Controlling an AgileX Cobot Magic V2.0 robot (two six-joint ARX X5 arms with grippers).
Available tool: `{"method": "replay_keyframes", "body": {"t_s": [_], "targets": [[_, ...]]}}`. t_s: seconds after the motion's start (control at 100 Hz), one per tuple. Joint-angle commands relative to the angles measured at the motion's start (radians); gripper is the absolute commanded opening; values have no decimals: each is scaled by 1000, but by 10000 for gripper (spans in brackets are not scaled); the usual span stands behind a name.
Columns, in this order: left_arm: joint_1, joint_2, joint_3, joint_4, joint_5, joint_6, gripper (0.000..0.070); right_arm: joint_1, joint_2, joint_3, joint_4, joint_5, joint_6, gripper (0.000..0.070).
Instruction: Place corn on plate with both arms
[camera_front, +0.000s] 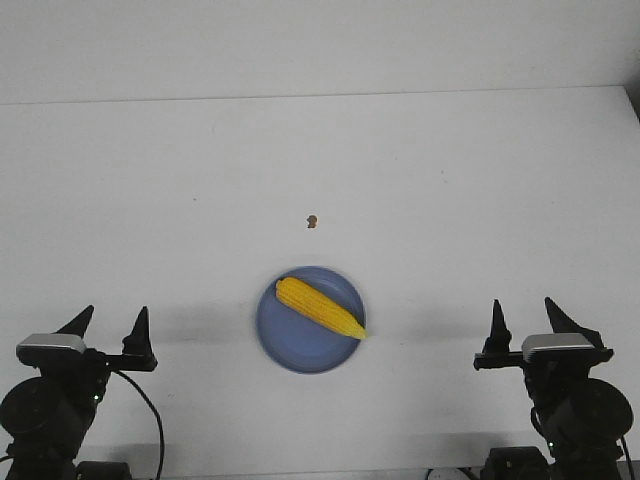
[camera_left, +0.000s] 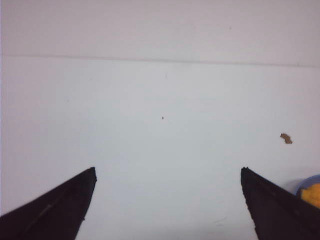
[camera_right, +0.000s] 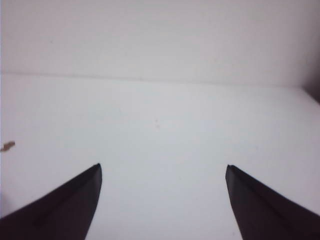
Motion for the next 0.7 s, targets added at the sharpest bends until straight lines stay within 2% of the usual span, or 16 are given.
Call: {"method": "replay_keyframes", "body": {"t_s": [0.0,0.06,0.09,0.12,0.16,0.22,0.29,0.32,0.69], "targets": [[1,-9,10,8,-3,-2,584,0,0,7,13,2,8,519],[1,-20,10,8,-3,-2,579,0,0,7,13,2,7,503],[1,-24,10,9,-3,-2,562,0,0,7,13,2,7,459],[1,-26,10,9,-3,-2,514,0,0,7,13,1,7,392],[1,-27,10,8,-3,-2,408,0,0,7,10,0,7,285],[1,-27,10,8,-3,-2,212,0,0,7,10,0,7,129],[1,-27,10,9,-3,-2,0,0,0,7,10,0,8,29],[1,-27,10,10,-3,-2,6,0,0,7,10,0,8,13],[1,-27,11,9,-3,-2,11,0,0,7,12,-1,7,13]]}}
